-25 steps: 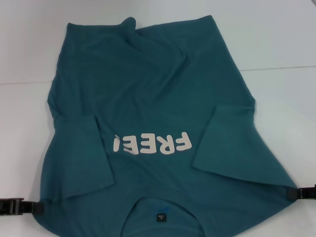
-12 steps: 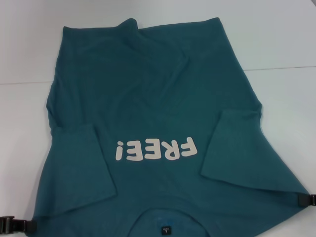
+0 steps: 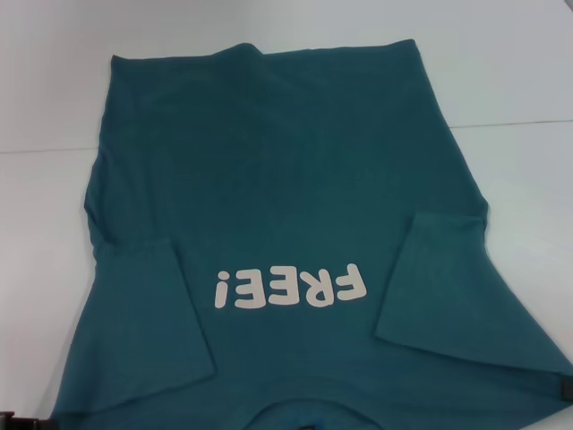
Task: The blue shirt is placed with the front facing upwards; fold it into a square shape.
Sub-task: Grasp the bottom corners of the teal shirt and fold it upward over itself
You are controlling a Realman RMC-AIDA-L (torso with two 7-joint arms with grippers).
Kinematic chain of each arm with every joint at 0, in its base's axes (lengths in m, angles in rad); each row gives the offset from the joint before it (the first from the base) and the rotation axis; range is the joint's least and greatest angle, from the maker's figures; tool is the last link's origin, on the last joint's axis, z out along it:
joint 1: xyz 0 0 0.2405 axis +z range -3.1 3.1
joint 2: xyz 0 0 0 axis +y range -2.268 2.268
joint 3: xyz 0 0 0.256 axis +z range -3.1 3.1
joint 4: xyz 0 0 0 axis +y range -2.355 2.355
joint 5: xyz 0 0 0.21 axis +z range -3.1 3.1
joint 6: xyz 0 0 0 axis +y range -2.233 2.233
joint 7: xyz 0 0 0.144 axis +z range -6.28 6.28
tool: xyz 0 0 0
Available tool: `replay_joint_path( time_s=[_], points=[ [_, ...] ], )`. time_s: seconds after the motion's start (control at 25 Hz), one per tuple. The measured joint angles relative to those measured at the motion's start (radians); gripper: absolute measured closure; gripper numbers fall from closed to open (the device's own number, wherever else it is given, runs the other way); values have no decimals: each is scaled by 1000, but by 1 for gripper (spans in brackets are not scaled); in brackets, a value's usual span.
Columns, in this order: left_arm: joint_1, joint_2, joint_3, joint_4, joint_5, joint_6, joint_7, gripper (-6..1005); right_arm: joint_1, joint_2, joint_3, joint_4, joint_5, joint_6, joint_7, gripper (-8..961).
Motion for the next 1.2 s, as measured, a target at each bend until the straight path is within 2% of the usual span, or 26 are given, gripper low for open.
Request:
replay_joint_path(
  time_s=[0.48,0.8,1.0,1.2],
  points=[
    [15,-7,-6,3,-2,39,8,971,-45,1,41,0,-2,-39,-35,917],
    [-7,-6,-5,-9,-13,36,19,972,-30,1,66,0,0,-39,-40,917],
    [-35,7,-9,-34,-100,18,19,972,0,-2,109,-1,0,-30,-42,917],
    [-90,33,-30,-106,-194,-65,20,972,59,-13,121,-3,1,13,-43,918]
  ],
)
